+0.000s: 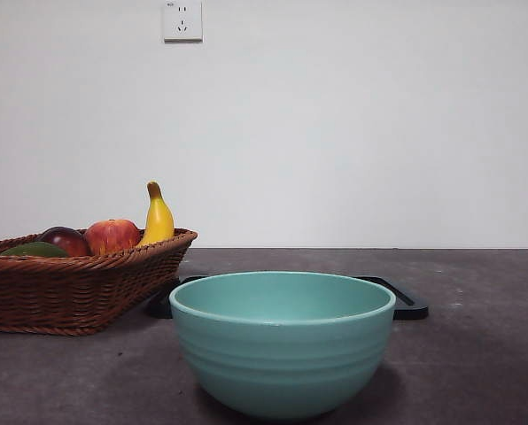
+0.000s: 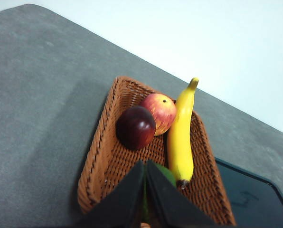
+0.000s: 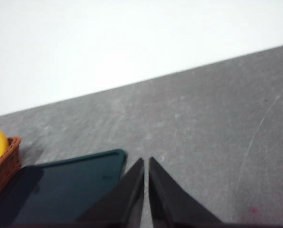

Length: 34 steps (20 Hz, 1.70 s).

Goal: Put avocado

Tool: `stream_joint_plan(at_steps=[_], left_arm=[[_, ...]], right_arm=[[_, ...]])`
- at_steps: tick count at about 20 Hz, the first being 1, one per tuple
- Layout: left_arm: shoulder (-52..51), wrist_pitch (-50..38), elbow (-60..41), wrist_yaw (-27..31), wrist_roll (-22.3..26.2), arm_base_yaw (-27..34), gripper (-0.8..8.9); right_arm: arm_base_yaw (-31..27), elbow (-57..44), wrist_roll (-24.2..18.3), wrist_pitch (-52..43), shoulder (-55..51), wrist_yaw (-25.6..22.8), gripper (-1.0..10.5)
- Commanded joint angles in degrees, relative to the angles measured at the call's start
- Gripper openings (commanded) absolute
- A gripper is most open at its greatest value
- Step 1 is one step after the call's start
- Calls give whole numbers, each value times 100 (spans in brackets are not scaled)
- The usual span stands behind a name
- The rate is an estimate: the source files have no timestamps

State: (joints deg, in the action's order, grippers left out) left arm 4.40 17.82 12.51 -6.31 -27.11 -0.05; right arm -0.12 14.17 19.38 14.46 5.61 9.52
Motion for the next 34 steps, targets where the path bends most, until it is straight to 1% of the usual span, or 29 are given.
stream_joint_plan(at_steps=[1, 5, 9, 12, 15, 18, 21, 24, 27, 30, 31, 32, 33, 34], left_arm=[[256, 179, 411, -105, 146, 9, 9], [839, 697, 1047, -634, 570, 9, 9], [1543, 1384, 1700, -1137, 1132, 2, 9], [2031, 1818, 2107, -1591, 1510, 0, 9], [2459, 2229, 2476, -2000, 1819, -35, 9], [2817, 2640, 2826, -2184, 2081, -149, 9], [3211, 3289, 3276, -2391, 2396, -367, 9], [3392, 3799, 3519, -2529, 2623, -575, 9], [3405, 3891, 3532, -2529, 2653, -691, 9], [3403, 3891, 3532, -2529, 2647, -699, 15], [3405, 3891, 3532, -2527, 2645, -699, 48], [3405, 3897, 3532, -2527, 2643, -699, 116], [3405, 3897, 3532, -2527, 2638, -699, 200], [3405, 3897, 3532, -2524, 2623, -699, 261]], right_arm=[[0, 442, -87, 142, 343, 190, 7], [0, 1211, -424, 702, 1036, 651, 7], [33, 2037, -920, 1600, 1818, 1342, 7], [173, 2592, -1244, 2306, 2367, 1602, 7], [431, 3082, -1502, 2946, 2850, 1641, 7], [789, 3486, -1709, 3451, 3254, 1661, 7], [1412, 3869, -1880, 3856, 3692, 1661, 7], [2004, 3941, -1976, 4072, 3945, 1650, 7], [2411, 3941, -2011, 4153, 4111, 1639, 7], [2568, 3941, -2006, 4127, 4153, 1644, 7], [2581, 3941, -2006, 4127, 4153, 1641, 10], [2583, 3941, -2002, 4127, 4151, 1641, 41], [2583, 3941, -2000, 4127, 4153, 1641, 112], [2583, 3941, -1980, 4127, 4153, 1641, 179]])
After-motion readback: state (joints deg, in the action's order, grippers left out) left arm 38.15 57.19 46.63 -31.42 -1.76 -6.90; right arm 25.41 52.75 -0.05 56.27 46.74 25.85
